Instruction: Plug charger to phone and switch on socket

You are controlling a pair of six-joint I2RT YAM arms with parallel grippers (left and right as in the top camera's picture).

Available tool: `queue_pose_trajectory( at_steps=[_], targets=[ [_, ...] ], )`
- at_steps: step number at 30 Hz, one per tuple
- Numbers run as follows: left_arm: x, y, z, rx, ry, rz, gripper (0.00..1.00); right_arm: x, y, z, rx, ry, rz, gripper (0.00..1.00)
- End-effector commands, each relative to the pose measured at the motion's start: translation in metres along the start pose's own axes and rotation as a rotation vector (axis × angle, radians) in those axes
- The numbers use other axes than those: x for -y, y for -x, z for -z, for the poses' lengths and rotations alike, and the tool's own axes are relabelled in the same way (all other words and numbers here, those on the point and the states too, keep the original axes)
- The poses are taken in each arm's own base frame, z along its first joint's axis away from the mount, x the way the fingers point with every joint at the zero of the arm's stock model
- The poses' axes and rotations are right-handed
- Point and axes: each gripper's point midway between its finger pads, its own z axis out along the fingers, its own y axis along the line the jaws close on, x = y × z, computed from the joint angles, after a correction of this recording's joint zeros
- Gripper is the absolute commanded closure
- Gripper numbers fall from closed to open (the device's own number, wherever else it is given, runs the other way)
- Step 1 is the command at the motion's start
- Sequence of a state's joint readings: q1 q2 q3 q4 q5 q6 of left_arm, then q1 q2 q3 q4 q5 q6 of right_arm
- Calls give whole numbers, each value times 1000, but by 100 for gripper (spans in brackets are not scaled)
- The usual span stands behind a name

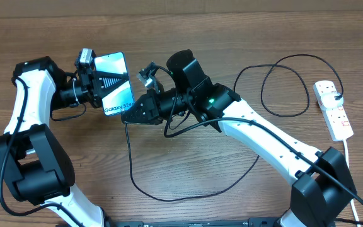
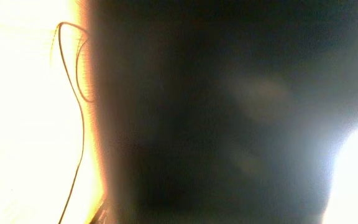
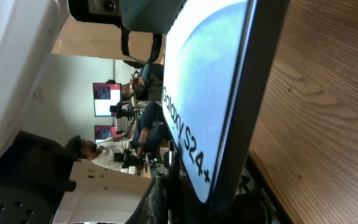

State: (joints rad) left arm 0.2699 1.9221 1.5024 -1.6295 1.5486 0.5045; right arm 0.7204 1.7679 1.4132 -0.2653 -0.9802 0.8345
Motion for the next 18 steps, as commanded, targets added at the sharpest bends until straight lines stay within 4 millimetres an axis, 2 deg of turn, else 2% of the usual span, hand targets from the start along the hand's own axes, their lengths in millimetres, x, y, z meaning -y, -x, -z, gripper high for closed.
queue_pose_trajectory(
  at_steps=[1,6,18],
  targets=[
    [14,1,3,24,-28,-43,96,-12,-1,1,17,1,28,96],
    [13,2,3,24,-28,-53,96,-19,-13,-7,-28,24,41,96],
    [13,2,3,24,-28,-60,96,-16,-22,-5,-68,27,76,96]
  ],
)
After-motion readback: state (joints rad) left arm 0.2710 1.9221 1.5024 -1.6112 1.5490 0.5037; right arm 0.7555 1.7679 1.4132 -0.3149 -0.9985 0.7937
